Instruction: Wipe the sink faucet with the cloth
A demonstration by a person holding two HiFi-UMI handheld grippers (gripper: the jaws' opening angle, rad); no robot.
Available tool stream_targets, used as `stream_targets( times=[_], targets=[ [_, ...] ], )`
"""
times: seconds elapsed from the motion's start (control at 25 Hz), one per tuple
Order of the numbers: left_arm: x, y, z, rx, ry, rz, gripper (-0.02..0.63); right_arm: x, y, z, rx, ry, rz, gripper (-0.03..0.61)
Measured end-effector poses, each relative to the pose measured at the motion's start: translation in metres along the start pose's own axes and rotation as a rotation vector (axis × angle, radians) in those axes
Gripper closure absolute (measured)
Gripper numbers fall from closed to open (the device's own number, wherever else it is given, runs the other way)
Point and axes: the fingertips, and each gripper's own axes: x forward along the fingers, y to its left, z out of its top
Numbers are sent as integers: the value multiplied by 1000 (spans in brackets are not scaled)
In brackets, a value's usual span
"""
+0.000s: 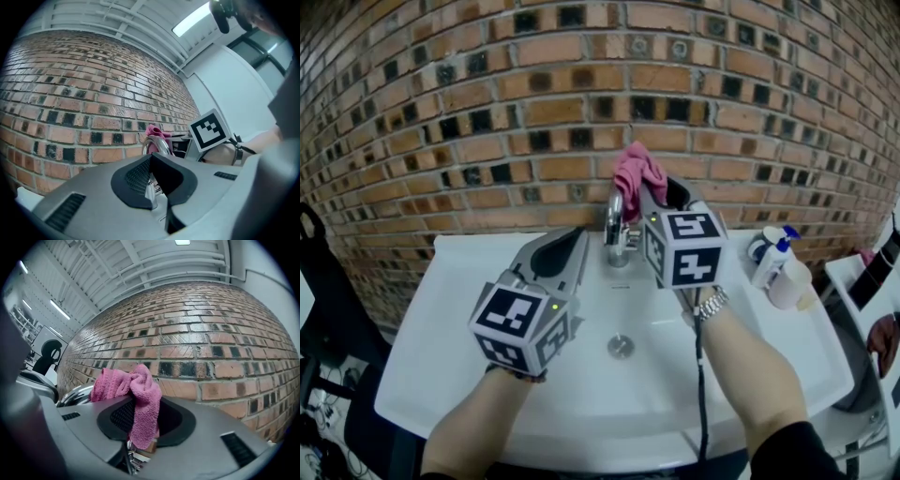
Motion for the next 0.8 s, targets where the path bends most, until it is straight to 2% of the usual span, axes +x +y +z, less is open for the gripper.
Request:
stream_targets(
  times=[0.8],
  targets=[
    [0,4,-14,-7,26,7,611,32,-8,-70,-16,165,-28,482]
  ],
)
